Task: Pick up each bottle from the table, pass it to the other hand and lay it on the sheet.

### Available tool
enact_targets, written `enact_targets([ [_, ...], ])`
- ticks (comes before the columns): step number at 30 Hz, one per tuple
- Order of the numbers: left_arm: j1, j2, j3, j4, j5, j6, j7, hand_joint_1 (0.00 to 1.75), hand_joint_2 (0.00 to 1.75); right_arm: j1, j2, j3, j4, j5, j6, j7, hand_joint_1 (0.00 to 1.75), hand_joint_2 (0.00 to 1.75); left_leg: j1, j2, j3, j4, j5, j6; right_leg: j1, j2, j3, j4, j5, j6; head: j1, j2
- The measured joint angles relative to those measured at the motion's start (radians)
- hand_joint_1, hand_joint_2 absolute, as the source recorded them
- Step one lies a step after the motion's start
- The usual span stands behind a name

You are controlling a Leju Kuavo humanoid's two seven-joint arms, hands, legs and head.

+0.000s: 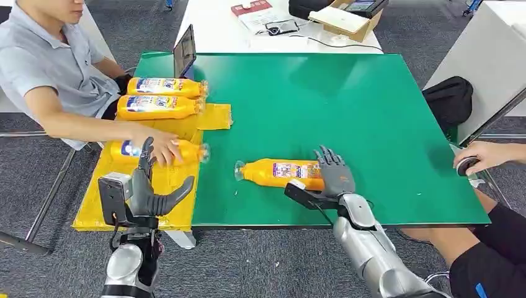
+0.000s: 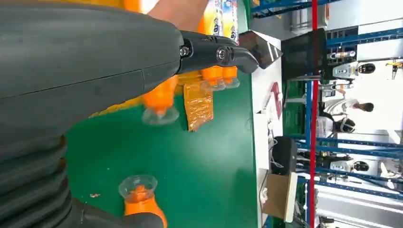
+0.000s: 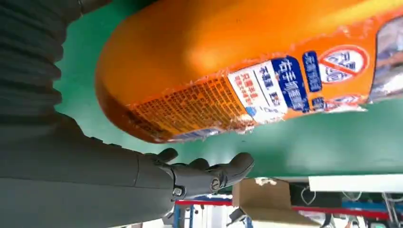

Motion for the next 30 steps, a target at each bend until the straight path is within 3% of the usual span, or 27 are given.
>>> enact_targets([
  [2,-0.012,-0.001,0.0,0.013,0.0,-0.013,0.0,0.0,1.75,-0.014,-0.001,-0.002,0.027,-0.039,0.046,-0.069,1.75,1.75,0.0,0.0,0.0,0.0,0.0,0.0,0.0,0.0,0.0,0.0,0.0,0.0,0.001,0.0],
  [7,-0.037,-0.003,-0.008,0.045,0.004,-0.034,-0.006,0.0,1.75,-0.048,-0.003,-0.011,0.081,-0.084,0.11,-0.164,1.71,1.75,0.0,0.0,0.0,0.0,0.0,0.0,0.0,0.0,0.0,0.0,0.0,0.0,0.0,0.0],
  [10,-0.046,-0.004,-0.015,0.058,0.007,-0.041,-0.006,0.0,1.75,-0.058,-0.003,-0.012,0.1,-0.087,0.113,-0.178,1.64,1.75,0.0,0.0,0.0,0.0,0.0,0.0,0.0,0.0,0.0,0.0,0.0,0.0,0.0,0.0],
  [24,-0.068,-0.006,-0.019,0.098,0.023,-0.049,-0.005,0.0,1.75,-0.085,-0.003,-0.012,0.148,-0.099,0.135,-0.186,1.75,1.75,0.0,0.0,0.001,0.0,0.0,0.0,0.0,0.0,0.001,0.0,0.0,0.0,0.0,0.0],
  [30,-0.05,-0.016,-0.019,0.098,0.007,-0.059,-0.035,0.0,1.75,-0.018,0.057,-0.103,0.059,-0.439,0.292,-0.378,1.75,1.75,0.0,0.001,0.001,0.0,0.0,0.0,0.0,0.001,0.001,0.0,0.0,0.0,0.0,0.0],
])
